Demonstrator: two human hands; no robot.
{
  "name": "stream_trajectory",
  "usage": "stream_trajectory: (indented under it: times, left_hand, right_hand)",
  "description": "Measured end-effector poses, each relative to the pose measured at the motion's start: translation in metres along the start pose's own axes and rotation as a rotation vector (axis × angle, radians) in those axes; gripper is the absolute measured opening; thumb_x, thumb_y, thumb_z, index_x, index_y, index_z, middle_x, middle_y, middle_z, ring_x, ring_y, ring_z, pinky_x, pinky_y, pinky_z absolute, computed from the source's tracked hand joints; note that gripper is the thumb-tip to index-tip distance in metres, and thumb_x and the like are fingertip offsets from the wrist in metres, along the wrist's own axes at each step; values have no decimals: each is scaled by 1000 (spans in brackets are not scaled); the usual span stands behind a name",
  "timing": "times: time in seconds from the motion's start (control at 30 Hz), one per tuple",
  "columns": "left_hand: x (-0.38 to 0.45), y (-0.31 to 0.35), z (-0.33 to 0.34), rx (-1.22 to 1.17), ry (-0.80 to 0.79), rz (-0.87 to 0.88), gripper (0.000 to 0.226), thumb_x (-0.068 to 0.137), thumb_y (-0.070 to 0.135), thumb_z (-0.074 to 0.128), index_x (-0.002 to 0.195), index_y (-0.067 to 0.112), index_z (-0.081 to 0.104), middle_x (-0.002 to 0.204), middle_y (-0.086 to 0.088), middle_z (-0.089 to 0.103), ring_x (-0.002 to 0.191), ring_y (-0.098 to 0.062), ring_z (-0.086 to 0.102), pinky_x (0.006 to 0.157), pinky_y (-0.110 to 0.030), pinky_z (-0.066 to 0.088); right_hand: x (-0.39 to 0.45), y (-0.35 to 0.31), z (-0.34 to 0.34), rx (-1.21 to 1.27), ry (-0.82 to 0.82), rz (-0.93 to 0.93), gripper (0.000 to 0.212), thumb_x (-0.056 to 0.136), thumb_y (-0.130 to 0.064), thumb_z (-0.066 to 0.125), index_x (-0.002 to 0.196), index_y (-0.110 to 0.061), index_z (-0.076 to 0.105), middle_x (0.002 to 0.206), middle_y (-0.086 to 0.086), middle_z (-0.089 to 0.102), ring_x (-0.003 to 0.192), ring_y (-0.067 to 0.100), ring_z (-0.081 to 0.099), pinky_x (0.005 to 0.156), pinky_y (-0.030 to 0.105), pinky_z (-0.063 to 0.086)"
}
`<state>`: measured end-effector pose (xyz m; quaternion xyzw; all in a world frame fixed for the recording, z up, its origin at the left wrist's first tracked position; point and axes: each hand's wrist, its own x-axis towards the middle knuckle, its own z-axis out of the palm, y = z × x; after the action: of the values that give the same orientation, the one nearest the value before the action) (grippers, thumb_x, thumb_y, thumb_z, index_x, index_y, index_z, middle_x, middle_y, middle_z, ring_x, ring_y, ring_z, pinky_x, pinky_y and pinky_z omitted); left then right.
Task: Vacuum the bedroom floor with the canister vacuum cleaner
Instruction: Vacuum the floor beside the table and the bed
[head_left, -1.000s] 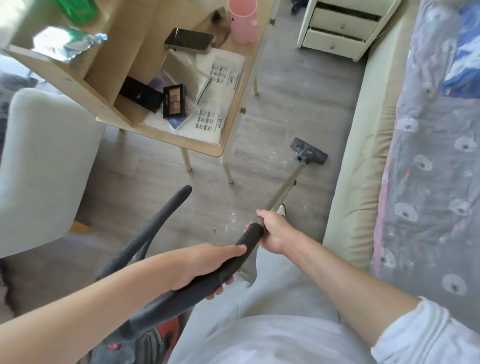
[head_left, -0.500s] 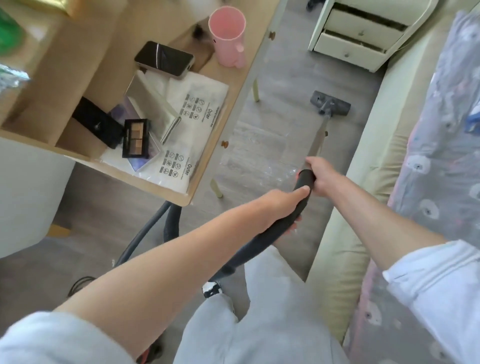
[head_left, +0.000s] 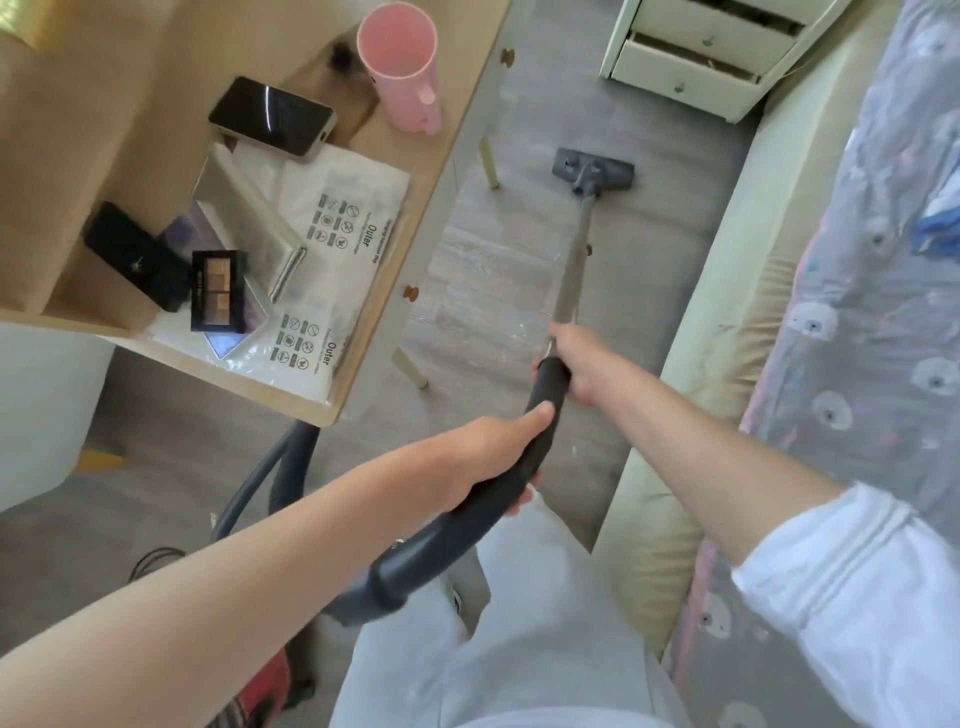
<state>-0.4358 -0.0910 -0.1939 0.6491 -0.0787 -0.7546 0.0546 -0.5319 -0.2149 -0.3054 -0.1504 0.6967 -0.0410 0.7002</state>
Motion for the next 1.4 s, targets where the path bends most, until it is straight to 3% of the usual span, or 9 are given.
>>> stream_trajectory:
  times: [0.1, 0.23, 0.37, 0.47, 0.57, 0.8, 0.97, 1.2, 1.4]
  left_hand:
    - [-41, -48, -19, 8, -62, -92, 54, 95, 66, 53, 98, 14, 68, 61, 0, 63, 45, -18, 58, 47, -24, 48]
    - [-73, -70, -32, 25, -109, -127, 51, 98, 61, 52, 102, 13, 67, 71, -5, 63, 50, -21, 58, 51, -26, 50]
    - [-63, -51, -23, -15, -136, -58, 48, 99, 58, 51, 105, 12, 64, 63, -1, 63, 46, -20, 58, 48, -25, 49]
    - [-29, -18, -6, -30, -71, 39, 50, 97, 57, 53, 105, 9, 65, 57, 0, 64, 41, -17, 60, 43, -22, 48]
    - [6, 19, 10, -29, 20, 130, 49, 99, 53, 54, 84, 7, 63, 48, -1, 62, 37, -16, 58, 41, -20, 48]
    - [47, 42, 16, 56, 41, 150, 51, 100, 54, 53, 84, 7, 62, 65, -6, 66, 37, -16, 61, 43, -21, 51]
    - [18, -21, -13, -8, 0, 129, 47, 97, 55, 58, 86, 9, 63, 52, -3, 66, 39, -19, 60, 44, -23, 52]
    - [-63, -189, -73, 187, 65, 128, 55, 97, 60, 52, 95, 8, 67, 50, 1, 66, 36, -16, 58, 39, -21, 47]
    - [-141, -320, -115, 219, -8, 64, 58, 96, 67, 50, 94, 11, 65, 54, 2, 65, 41, -18, 59, 48, -25, 52]
  right_hand:
    - [-29, 52, 21, 22, -61, 77, 25, 103, -33, 44, 114, -11, 41, 65, 12, 51, 51, 24, 52, 48, 31, 49]
    - [-57, 75, 29, 67, -107, 139, 30, 101, -29, 50, 121, -9, 40, 89, 14, 50, 59, 25, 56, 49, 36, 54]
    - [-54, 47, 16, 30, -99, 140, 21, 101, -28, 51, 103, -10, 42, 80, 14, 53, 59, 25, 56, 53, 39, 51]
    - [-30, 10, 2, -47, -42, 45, 19, 101, -28, 48, 106, -10, 42, 69, 13, 54, 51, 25, 55, 46, 31, 52]
    - [-2, -27, -12, -127, -5, -33, 22, 101, -31, 45, 106, -10, 41, 70, 13, 53, 53, 24, 54, 46, 30, 50]
    - [34, -37, -19, -3, 76, -79, 25, 101, -32, 46, 86, -11, 42, 67, 6, 46, 52, 15, 47, 41, 20, 47]
    - [1, 18, 15, 17, 16, -79, 23, 102, -26, 43, 85, -10, 40, 64, 7, 45, 49, 18, 46, 44, 25, 46]
    - [-72, 185, 105, 103, -51, -36, 22, 102, -29, 46, 102, -8, 41, 53, 8, 53, 43, 22, 53, 58, 36, 50]
    - [-144, 315, 175, 226, -52, 55, 26, 101, -28, 49, 96, -4, 43, 62, 7, 48, 36, 19, 51, 46, 30, 50]
